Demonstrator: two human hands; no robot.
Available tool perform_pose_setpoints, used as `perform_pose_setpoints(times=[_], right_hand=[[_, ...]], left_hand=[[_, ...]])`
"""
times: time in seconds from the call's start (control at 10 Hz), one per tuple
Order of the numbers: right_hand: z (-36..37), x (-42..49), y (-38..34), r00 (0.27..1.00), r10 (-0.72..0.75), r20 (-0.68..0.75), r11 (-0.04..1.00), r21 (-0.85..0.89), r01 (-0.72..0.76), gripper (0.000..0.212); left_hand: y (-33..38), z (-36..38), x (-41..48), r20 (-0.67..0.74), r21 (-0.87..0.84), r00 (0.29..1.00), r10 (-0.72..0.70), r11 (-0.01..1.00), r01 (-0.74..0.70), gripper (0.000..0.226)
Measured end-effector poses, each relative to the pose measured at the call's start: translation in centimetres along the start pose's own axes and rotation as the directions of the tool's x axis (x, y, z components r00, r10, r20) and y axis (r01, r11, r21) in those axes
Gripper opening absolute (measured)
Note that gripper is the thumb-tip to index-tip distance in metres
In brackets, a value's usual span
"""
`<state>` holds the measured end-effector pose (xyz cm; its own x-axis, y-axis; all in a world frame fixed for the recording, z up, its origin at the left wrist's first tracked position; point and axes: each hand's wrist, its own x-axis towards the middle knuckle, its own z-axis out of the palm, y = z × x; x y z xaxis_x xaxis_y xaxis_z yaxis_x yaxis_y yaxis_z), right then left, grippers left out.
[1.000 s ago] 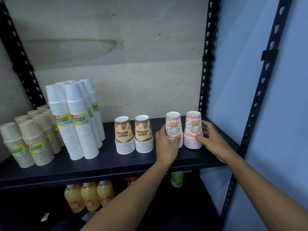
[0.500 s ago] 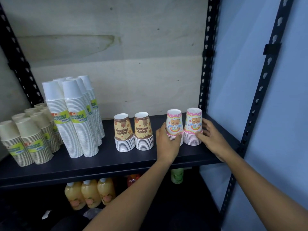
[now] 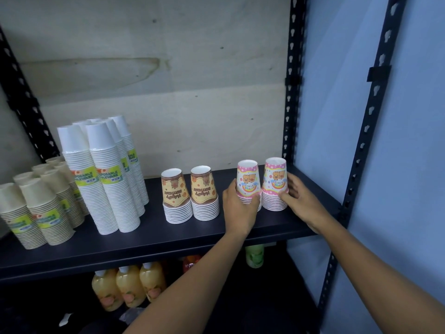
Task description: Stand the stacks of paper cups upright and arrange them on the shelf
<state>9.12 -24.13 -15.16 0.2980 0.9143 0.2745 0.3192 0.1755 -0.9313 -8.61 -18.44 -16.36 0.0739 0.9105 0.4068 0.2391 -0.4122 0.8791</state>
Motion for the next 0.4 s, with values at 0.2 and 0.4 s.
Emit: perform_pose_setpoints(times=[0.2, 0.4], right_hand=[[0.0, -0.18, -0.08, 1.0, 0.006, -0.003, 1.0, -0.003, -0.006, 0.075], [-0.05, -0.46, -0.47, 0.997, -0.022, -0.08, 0.998, 0.06, 0.027, 0.077]], left_hand=[[0.33, -0.1, -0.31, 0.0, 0.003, 0.999, -0.047, 0.999, 0.047, 0.088], [1.1, -0.92, -0.75, -0.003, -0.015, 1.0, -0.024, 1.0, 0.024, 0.095]])
